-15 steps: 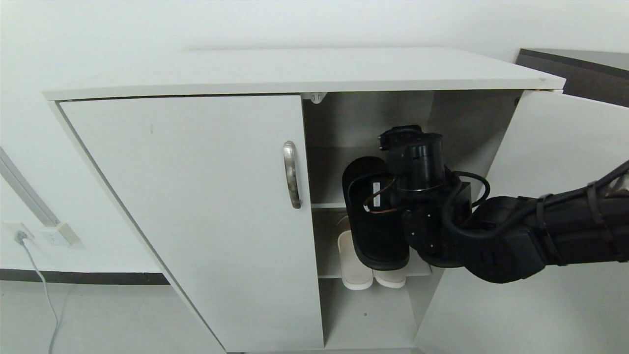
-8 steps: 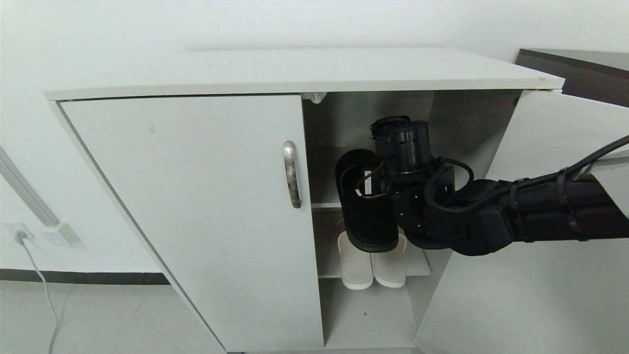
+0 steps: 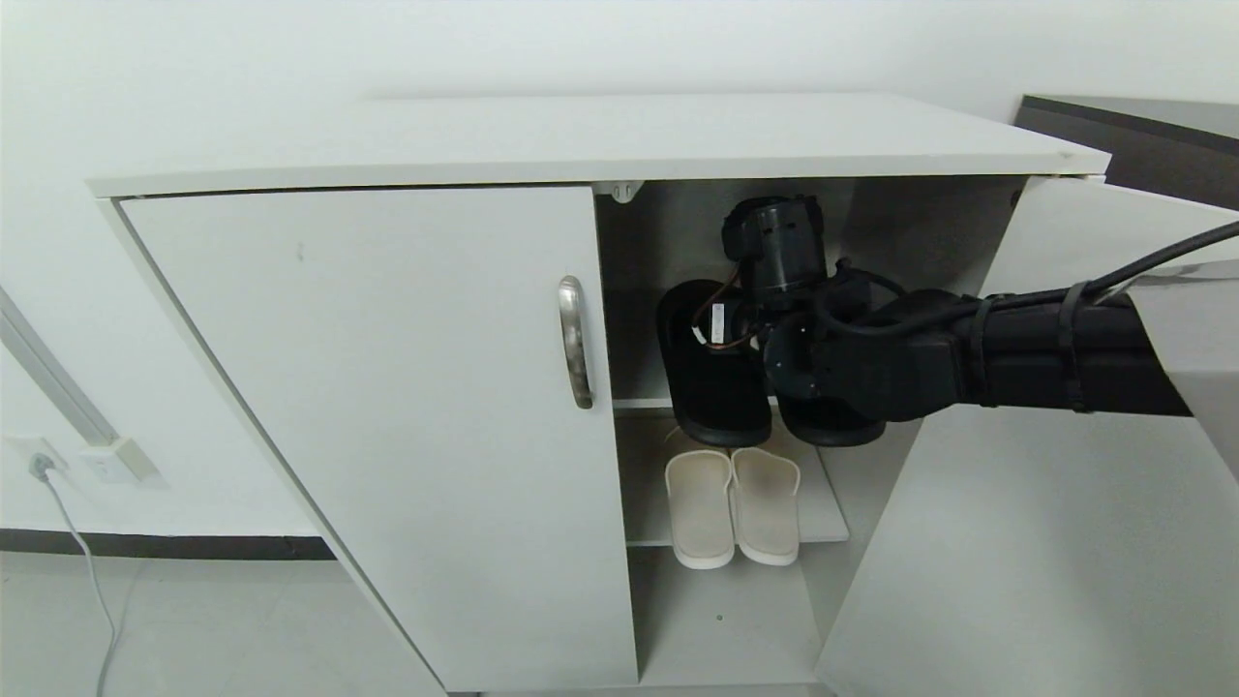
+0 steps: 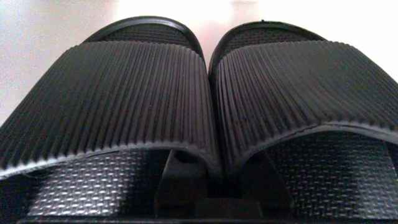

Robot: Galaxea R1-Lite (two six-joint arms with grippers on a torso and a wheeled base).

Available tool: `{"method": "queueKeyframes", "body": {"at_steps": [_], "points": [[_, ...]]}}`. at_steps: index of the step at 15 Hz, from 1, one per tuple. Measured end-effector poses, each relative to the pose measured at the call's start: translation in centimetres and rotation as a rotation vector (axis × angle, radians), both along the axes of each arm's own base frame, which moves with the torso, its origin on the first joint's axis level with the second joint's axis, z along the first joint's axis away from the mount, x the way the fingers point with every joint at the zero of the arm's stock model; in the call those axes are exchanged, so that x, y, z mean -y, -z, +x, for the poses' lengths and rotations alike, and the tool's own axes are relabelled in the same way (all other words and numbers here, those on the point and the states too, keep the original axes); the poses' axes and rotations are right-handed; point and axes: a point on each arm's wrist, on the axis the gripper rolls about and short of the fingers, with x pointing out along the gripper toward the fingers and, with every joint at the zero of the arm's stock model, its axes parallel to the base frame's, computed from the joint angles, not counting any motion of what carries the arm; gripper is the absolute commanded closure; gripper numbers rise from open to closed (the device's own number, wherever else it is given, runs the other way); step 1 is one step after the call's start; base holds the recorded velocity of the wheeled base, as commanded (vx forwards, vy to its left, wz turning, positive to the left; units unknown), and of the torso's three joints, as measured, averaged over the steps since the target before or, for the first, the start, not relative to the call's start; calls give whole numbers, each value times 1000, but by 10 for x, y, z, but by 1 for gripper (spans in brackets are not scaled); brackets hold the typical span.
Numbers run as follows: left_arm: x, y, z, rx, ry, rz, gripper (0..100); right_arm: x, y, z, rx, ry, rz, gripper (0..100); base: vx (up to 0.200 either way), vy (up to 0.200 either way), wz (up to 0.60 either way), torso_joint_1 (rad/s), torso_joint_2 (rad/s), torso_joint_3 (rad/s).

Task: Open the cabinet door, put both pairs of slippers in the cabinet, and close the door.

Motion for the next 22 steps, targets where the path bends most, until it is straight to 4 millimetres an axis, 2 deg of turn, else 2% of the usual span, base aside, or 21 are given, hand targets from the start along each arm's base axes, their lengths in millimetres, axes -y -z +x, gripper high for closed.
{"method": "queueKeyframes", "body": {"at_steps": [7,14,15,19,22], "points": [[0,0,0,0,0,0,100,3,2,22,14,13,33,100,0,0,0,0,0,0],[0,0,0,-1,0,1,100,0,13,27,-7,13,14,100,0,0,0,0,0,0],[0,0,0,-1,0,1,100,-1,13,27,-8,13,13,0,0,0,0,0,0,0],[0,0,0,0,0,3,100,0,17,26,-30,15,-5,0,0,0,0,0,0,0],[0,0,0,0,0,3,100,-1,16,14,-44,2,-17,0,0,0,0,0,0,0]]}}
